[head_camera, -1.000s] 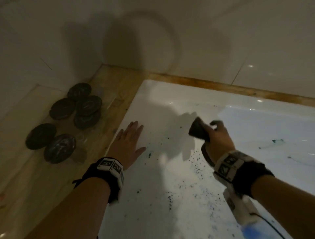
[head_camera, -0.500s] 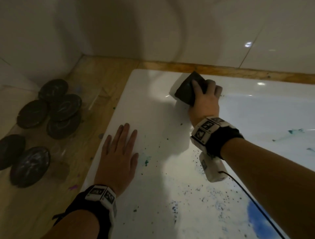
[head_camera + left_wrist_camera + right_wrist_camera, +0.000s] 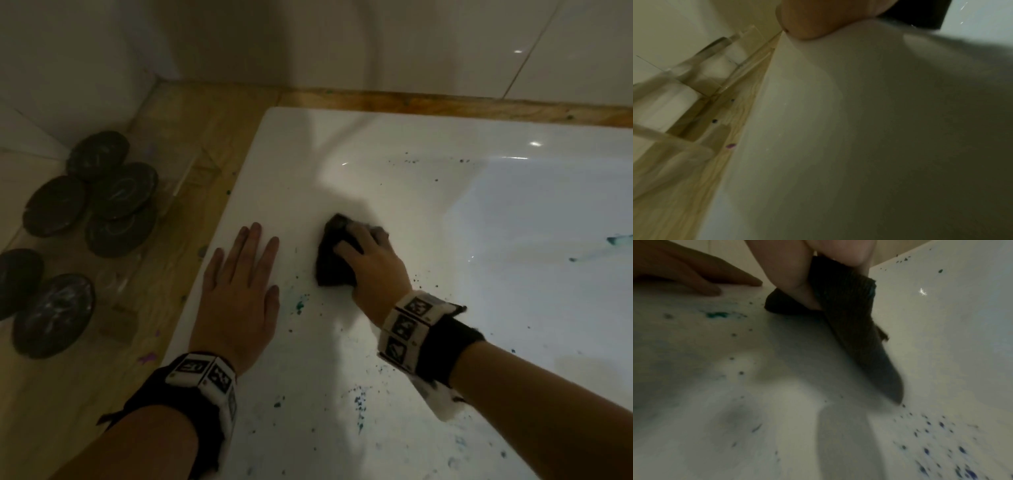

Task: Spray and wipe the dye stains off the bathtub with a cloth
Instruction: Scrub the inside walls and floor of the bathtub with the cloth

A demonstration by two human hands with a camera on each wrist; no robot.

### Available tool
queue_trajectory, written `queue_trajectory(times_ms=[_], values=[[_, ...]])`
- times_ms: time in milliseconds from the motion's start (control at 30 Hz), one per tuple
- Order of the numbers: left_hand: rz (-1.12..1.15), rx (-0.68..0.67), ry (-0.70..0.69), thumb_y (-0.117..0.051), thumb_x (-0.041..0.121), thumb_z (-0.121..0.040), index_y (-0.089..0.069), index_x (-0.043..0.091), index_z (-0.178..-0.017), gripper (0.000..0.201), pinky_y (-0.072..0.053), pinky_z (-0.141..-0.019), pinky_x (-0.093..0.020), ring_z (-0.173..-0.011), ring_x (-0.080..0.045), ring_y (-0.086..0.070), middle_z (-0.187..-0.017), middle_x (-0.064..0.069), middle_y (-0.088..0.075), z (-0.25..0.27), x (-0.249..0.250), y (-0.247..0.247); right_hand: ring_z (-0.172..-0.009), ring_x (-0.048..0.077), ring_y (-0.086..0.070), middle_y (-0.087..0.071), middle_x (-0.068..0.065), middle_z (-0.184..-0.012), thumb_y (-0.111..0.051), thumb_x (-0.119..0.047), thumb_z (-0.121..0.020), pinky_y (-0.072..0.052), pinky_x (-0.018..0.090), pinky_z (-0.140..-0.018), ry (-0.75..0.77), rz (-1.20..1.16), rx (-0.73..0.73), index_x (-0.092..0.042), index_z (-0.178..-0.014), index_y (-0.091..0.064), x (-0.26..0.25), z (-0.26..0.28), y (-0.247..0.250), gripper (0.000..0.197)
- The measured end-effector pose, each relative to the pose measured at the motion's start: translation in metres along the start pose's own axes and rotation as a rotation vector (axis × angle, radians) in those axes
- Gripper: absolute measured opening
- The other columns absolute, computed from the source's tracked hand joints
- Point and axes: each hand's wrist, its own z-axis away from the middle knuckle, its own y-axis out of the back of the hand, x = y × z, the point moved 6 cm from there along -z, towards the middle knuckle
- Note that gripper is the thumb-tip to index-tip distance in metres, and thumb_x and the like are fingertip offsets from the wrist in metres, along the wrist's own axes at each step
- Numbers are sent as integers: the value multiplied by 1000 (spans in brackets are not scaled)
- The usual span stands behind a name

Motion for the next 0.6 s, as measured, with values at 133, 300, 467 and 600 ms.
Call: queue_trajectory(times_ms=[133,300,467,600], values=[[35,5,1,-31,28,-89,-30,12,-145,58,-13,-112,-41,-140,-23,-20,-153,-12,-24,-1,0,3,-106,18,-48,-50,7,-118,-59,-3,-82,-39,31,-96,-179,-312,203,-13,-110,-62,36,2,42,30],[71,-15,8,-31,31,-88,-27,13,-146,61,-9,-113,-39,-141,-21,-15,-154,-11,-20,-1,0,5,-128,30,-31,-23,11,-144,-57,-14,-88,-28,37,-110,-383,-308,401,-19,-137,-40,32,-44,71,53],[110,-51,2,-35,34,-78,-28,13,-146,71,-8,-114,-39,-141,-20,-15,-155,-9,-19,-1,-2,3,-137,41,-15,-15,13,-152,-60,-6,-82,-40,49,-100,-150,39,141,-19,-147,-22,-21,-30,8,77],[148,-48,5,-36,30,-74,-27,12,-146,74,-7,-114,-37,-141,-19,-15,-154,-9,-19,-1,-1,5,-102,43,-59,-59,17,-116,-85,0,-41,-58,45,-57,-33,70,76,-14,-118,-63,-2,14,-16,82]])
